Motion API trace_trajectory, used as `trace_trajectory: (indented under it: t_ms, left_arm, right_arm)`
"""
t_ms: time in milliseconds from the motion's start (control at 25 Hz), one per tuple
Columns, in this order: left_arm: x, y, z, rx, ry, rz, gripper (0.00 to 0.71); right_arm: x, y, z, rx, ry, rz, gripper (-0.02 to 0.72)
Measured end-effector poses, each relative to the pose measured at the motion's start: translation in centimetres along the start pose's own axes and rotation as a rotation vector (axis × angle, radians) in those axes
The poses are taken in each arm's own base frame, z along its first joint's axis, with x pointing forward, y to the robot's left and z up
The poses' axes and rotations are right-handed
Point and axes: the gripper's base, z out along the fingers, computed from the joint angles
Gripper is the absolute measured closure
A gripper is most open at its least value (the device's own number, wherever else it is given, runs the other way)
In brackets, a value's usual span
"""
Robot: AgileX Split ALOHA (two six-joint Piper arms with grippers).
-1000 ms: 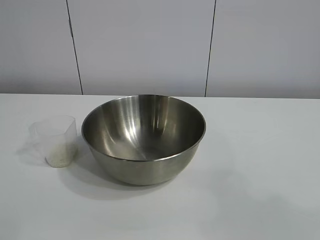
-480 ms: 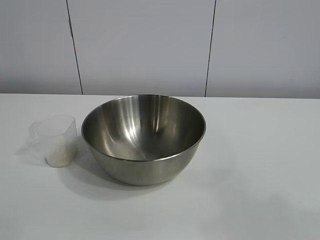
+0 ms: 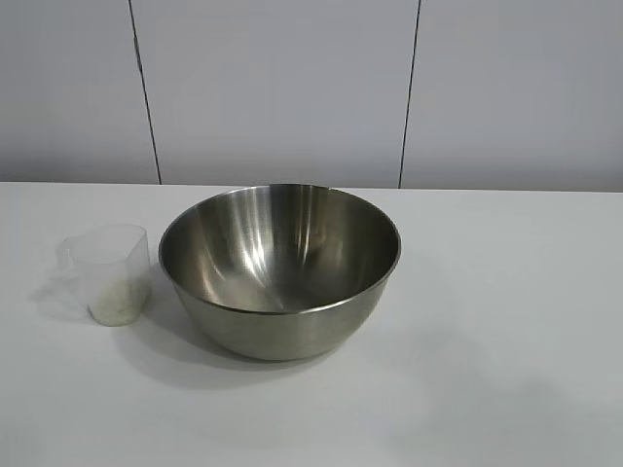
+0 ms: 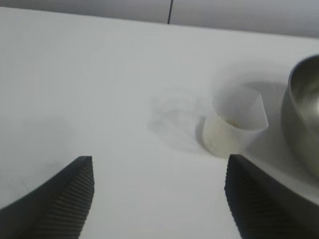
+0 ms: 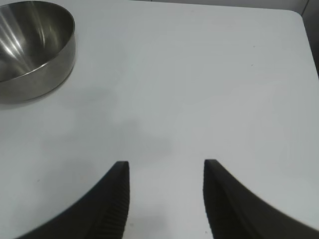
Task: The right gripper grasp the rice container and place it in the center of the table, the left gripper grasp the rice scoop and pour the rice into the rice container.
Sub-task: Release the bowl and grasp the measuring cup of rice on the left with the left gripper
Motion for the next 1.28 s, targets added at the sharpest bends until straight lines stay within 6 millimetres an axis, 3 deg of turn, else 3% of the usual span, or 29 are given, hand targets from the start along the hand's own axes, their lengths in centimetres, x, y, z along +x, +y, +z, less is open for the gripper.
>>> trace_trajectory:
  t_ms: [200, 600, 920, 1280]
  left_arm:
    - [-0.1, 0.0, 2.2, 0.078, -0.09, -0.068, 0.24]
    - [2.3, 3.6, 5.1, 0.316, -0.246, -0.321, 0.245]
    - [6.3, 3.1, 7.7, 0.333, -0.134, -0.227, 0.245]
    - [5.2, 4.3, 9.1, 0.288, -0.188, -0.214, 0.245]
  right_arm:
    - [0.0, 0.0, 0.0, 0.0, -0.001, 0.0, 0.39]
    - [0.0, 0.0, 0.0, 0.0, -0.001, 0.001, 0.39]
    - [0.0, 0.0, 0.0, 0.0, -0.001, 0.001, 0.39]
    - [0.0, 0.0, 0.0, 0.0, -0.002, 0.001, 0.39]
